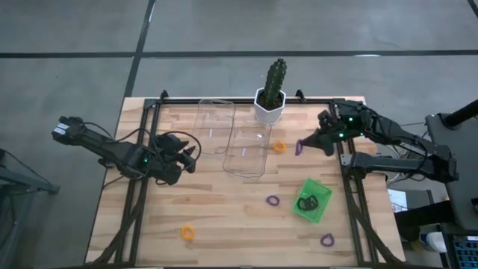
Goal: Sort spring keychains
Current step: Put the top violet spring keychain into the right transparent bin
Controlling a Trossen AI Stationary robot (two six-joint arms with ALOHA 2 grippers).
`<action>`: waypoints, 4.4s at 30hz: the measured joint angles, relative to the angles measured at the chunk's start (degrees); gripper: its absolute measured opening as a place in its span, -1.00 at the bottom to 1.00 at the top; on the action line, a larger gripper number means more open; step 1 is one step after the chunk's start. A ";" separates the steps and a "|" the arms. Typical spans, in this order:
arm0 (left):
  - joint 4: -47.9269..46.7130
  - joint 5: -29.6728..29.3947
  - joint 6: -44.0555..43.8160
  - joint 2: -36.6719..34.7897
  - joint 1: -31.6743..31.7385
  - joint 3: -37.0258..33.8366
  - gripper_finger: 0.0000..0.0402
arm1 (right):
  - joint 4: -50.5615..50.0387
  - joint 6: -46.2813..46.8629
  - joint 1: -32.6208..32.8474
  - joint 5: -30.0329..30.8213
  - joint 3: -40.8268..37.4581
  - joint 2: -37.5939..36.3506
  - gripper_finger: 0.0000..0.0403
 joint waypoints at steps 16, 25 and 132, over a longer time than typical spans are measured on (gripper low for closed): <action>0.51 0.00 1.28 0.00 0.01 0.02 -0.24 | 3.95 -8.24 16.12 31.03 15.60 22.96 -0.89; 0.53 0.00 1.30 0.00 0.01 0.02 -0.24 | -3.22 -16.25 16.07 35.58 26.69 40.95 -0.89; 4.51 0.48 3.25 0.02 0.01 0.04 -0.24 | -17.13 -23.89 38.72 15.56 27.92 65.91 -0.19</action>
